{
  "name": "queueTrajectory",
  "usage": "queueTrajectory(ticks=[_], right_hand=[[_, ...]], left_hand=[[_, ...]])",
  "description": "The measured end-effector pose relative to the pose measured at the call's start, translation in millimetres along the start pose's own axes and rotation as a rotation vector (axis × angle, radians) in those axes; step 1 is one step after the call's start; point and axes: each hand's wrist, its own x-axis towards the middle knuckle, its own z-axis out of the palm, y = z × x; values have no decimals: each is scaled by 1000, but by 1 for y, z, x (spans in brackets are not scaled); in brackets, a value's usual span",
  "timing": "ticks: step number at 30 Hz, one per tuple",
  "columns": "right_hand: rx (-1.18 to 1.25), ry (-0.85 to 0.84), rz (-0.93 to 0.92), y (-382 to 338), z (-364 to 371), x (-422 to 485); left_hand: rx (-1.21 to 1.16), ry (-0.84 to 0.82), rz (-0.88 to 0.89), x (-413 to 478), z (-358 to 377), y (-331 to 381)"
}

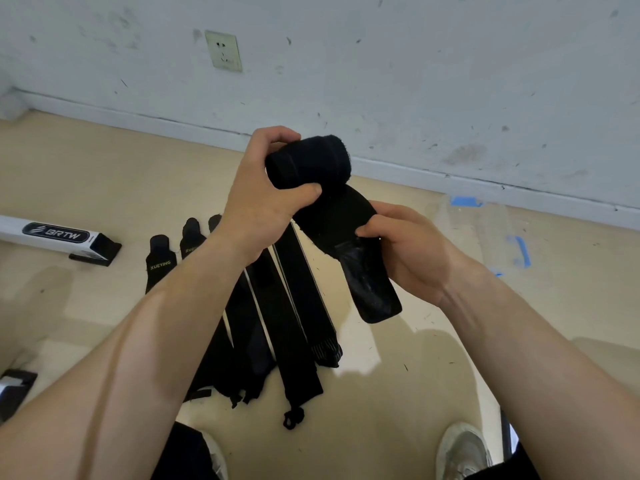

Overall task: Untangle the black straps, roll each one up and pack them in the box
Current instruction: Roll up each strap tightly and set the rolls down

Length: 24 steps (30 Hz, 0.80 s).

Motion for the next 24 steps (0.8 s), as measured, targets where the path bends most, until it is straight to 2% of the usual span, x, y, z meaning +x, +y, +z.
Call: queueTrajectory(ticks=[5,9,13,19,24], right_hand=[[-20,11,-26,6,-3,-1],[28,33,-26,11,-5,-1],[68,33,-33,12,-6,-1],[39,24,-29,12,-4,-1],[52,9,-56,11,-6,-1]], left_hand=[[32,-85,27,-3,7,-5],[21,-58,43,-6,15,-6],[-235,-33,-140,-6,15,3],[-347,-1,-247,-1,8,-2],[-392,-148,-345,-2,7,-4]])
